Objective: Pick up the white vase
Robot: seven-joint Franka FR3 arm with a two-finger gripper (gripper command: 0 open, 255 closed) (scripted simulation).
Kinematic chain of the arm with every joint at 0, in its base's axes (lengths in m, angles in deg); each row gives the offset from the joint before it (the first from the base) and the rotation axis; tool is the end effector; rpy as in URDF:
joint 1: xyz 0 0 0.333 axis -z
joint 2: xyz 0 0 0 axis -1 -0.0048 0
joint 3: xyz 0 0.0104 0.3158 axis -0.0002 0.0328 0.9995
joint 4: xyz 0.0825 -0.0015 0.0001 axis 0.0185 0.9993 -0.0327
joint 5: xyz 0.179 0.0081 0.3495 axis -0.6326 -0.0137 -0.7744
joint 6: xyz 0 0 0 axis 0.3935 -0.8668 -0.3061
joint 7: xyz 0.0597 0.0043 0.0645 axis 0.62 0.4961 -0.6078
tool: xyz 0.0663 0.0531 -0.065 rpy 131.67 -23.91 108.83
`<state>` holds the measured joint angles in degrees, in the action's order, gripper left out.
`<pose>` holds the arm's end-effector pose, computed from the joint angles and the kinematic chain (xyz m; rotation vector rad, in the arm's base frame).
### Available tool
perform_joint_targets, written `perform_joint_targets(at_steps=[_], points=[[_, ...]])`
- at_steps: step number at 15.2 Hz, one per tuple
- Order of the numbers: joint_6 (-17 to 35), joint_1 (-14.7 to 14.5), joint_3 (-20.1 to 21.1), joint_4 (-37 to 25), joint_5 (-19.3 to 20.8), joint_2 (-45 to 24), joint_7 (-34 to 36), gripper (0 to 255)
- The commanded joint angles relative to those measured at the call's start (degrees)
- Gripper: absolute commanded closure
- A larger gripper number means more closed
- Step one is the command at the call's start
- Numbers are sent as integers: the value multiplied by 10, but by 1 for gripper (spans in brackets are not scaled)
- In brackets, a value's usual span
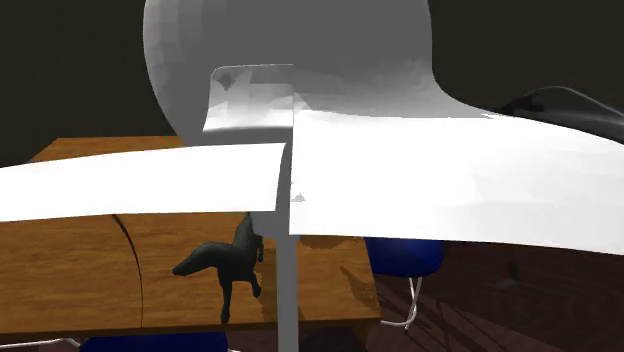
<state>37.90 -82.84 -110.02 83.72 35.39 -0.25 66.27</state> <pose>0.4716 -0.2569 0.4178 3.0750 -0.2864 0.0349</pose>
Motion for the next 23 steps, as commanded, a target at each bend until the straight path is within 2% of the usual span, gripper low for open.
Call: perform_joint_targets(at_steps=[1, 8, 10, 11, 20, 23], points=[[13, 6, -8, -18, -16, -33, -17, 0], [69, 9, -7, 10, -30, -63, -26, 0], [69, 9, -7, 10, -30, -63, -26, 0], [69, 9, -7, 10, -30, -63, -26, 255], [69, 9, -7, 10, -30, -63, -26, 255], [47, 8, -8, 0, -24, -51, -22, 255]])
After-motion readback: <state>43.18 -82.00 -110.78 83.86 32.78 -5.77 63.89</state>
